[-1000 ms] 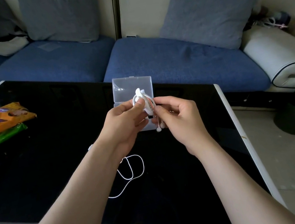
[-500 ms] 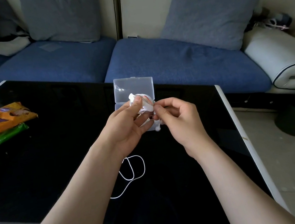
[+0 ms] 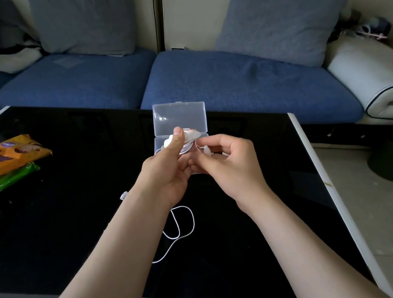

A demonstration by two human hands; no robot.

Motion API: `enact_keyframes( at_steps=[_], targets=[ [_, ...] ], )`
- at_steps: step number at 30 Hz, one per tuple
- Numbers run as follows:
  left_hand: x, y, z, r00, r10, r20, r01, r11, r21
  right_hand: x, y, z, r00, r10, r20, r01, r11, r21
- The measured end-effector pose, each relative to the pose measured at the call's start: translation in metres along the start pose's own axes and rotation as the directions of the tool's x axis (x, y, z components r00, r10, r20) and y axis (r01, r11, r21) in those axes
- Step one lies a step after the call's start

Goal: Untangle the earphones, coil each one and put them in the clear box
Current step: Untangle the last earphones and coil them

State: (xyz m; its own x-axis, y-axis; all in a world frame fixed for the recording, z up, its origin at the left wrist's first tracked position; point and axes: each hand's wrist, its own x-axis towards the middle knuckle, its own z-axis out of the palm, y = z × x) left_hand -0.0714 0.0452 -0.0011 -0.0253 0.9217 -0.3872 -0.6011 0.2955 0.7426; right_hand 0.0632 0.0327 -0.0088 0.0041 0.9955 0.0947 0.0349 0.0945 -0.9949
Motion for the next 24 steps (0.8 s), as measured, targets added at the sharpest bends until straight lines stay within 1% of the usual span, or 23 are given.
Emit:
enact_keyframes(
  at_steps=[2,4,5,7,9,11,16,18,20,22,24],
  targets=[
    [0.002,0.000,-0.001,0.999,0.009,-0.052,-0.009,1.000,0.005,0.000,0.002,0.000,0.999,-0.040,0.035,0.045,0.988,-0.149],
    [0.002,0.000,-0.004,0.996,0.002,-0.089,0.000,1.000,0.027,-0.001,0.003,-0.003,0.993,-0.105,0.058,0.119,0.941,-0.317],
    [0.002,0.000,-0.005,0.994,-0.005,-0.107,0.010,0.999,0.049,-0.001,0.003,-0.004,0.986,-0.151,0.071,0.167,0.910,-0.380],
    [0.002,-0.001,-0.007,0.990,-0.008,-0.142,0.028,0.990,0.136,-0.003,0.003,-0.004,0.965,-0.240,0.110,0.264,0.854,-0.449],
    [0.001,-0.002,-0.007,0.987,0.002,-0.160,0.030,0.979,0.200,-0.004,0.004,-0.004,0.954,-0.267,0.139,0.301,0.839,-0.453],
    [0.001,-0.001,-0.007,0.989,0.003,-0.150,0.027,0.980,0.198,-0.003,0.005,-0.003,0.959,-0.252,0.133,0.285,0.861,-0.421],
    [-0.004,0.001,-0.001,0.999,-0.031,-0.020,0.035,0.974,0.223,-0.002,0.002,-0.006,0.971,-0.214,0.105,0.237,0.907,-0.348],
    [-0.005,0.004,0.001,0.998,-0.056,0.042,0.045,0.976,0.214,-0.001,0.000,-0.010,0.975,-0.196,0.104,0.220,0.914,-0.340],
    [-0.005,0.009,0.001,0.991,-0.118,0.066,0.107,0.983,0.149,0.000,-0.001,-0.013,0.975,-0.193,0.107,0.219,0.909,-0.355],
    [-0.004,0.010,0.000,0.986,-0.153,0.066,0.149,0.987,0.065,0.001,-0.001,-0.014,0.971,-0.208,0.119,0.238,0.897,-0.373],
    [-0.005,0.009,0.000,0.990,-0.132,0.042,0.128,0.989,0.073,0.001,-0.001,-0.014,0.962,-0.230,0.147,0.269,0.889,-0.370]
  ],
)
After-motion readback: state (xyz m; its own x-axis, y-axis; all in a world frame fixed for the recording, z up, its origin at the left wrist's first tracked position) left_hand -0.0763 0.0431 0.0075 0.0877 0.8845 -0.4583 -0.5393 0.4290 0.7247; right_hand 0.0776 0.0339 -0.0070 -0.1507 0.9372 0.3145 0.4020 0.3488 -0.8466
